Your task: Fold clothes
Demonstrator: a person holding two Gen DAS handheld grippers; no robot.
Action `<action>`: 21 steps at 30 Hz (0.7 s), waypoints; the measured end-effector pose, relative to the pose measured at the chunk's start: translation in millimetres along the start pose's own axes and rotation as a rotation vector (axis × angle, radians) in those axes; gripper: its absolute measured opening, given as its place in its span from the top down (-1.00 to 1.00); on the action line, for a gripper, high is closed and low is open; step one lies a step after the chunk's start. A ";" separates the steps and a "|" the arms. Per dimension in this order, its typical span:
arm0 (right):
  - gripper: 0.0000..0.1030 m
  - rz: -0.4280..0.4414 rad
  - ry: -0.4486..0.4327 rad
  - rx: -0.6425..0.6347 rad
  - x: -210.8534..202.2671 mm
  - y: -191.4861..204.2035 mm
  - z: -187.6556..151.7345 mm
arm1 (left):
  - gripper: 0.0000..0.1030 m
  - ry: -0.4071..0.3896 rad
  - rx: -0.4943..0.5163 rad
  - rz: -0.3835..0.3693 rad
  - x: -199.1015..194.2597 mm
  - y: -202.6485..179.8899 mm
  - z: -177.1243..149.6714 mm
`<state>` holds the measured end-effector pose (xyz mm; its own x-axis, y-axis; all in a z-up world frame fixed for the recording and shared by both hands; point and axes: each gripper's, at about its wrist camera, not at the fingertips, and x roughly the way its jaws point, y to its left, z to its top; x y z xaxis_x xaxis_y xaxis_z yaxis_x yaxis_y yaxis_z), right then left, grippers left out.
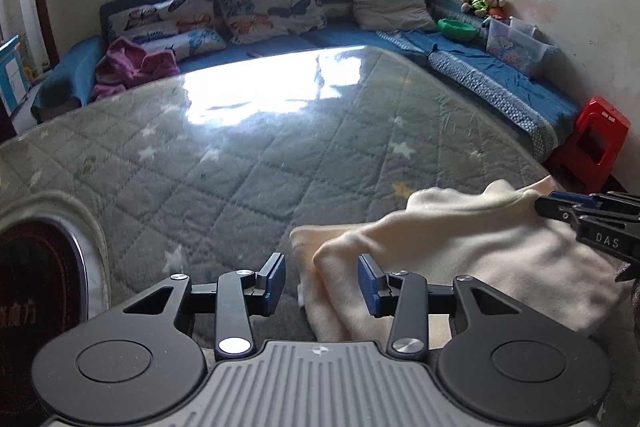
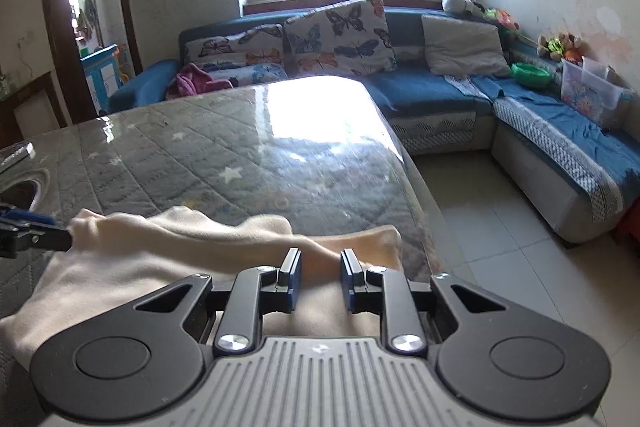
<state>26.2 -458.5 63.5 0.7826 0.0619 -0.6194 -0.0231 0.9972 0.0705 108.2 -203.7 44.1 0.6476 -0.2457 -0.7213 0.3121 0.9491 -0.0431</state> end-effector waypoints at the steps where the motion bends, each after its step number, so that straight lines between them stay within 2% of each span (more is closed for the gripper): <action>1: 0.61 0.005 -0.001 -0.003 0.1 1.0 1.1 | 0.17 -0.007 0.006 -0.012 -0.1 -2.9 3.0; 6: 0.60 0.024 0.007 -0.024 10.6 7.4 6.3 | 0.20 -0.012 0.060 -0.066 9.4 -26.6 13.8; 12: 0.55 0.025 0.003 -0.007 22.2 6.3 6.4 | 0.22 0.002 0.096 -0.084 36.7 -47.6 20.8; 14: 0.44 0.017 0.001 -0.017 23.2 6.0 7.2 | 0.22 0.008 0.103 -0.078 45.2 -50.7 22.0; 21: 0.29 0.021 -0.007 -0.023 16.3 3.2 6.8 | 0.19 0.032 0.087 -0.076 58.5 -50.9 20.7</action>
<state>43.2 -454.6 58.9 0.7861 0.0826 -0.6126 -0.0536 0.9964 0.0655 144.6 -270.4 18.3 0.5978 -0.3086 -0.7399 0.4194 0.9070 -0.0394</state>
